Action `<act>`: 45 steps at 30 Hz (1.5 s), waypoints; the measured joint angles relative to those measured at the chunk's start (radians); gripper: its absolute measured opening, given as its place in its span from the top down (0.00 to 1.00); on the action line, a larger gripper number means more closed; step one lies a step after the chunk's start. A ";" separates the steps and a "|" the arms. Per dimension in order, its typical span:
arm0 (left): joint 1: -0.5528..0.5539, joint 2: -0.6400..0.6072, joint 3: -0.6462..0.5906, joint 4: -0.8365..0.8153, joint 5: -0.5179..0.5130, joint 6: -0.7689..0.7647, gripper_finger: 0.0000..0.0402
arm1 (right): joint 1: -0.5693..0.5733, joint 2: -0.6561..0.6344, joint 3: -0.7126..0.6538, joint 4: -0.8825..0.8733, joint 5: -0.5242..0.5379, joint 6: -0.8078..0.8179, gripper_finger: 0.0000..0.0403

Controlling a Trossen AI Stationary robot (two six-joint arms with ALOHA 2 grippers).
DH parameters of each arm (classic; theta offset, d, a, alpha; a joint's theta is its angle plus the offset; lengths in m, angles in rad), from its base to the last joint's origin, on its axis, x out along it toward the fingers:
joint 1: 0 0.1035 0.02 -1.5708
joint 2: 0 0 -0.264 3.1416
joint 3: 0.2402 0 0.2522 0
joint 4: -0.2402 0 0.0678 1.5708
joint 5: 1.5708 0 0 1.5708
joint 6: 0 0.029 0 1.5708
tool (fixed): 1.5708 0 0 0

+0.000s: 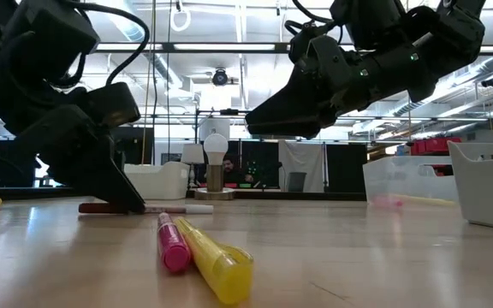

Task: Pick & Place Markers
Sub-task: Put the light brown marker pen into the gray bin

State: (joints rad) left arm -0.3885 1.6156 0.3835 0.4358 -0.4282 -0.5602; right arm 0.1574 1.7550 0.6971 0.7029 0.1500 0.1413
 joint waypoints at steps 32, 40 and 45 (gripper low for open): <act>0.146 0.018 0.095 0.140 0.197 0.145 0.89 | -0.020 0.113 0.000 0.005 0.032 -0.124 0.45; 0.146 0.017 0.128 0.147 0.199 0.163 0.89 | -0.022 0.154 0.000 0.083 -0.126 -0.161 0.49; 0.152 0.016 0.130 0.150 0.195 0.164 0.88 | -0.022 0.154 0.000 0.105 -0.128 -0.157 0.56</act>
State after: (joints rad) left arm -0.2364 1.6318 0.5133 0.5856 -0.2328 -0.3958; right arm 0.1356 1.9091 0.6971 0.8077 0.0223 -0.0158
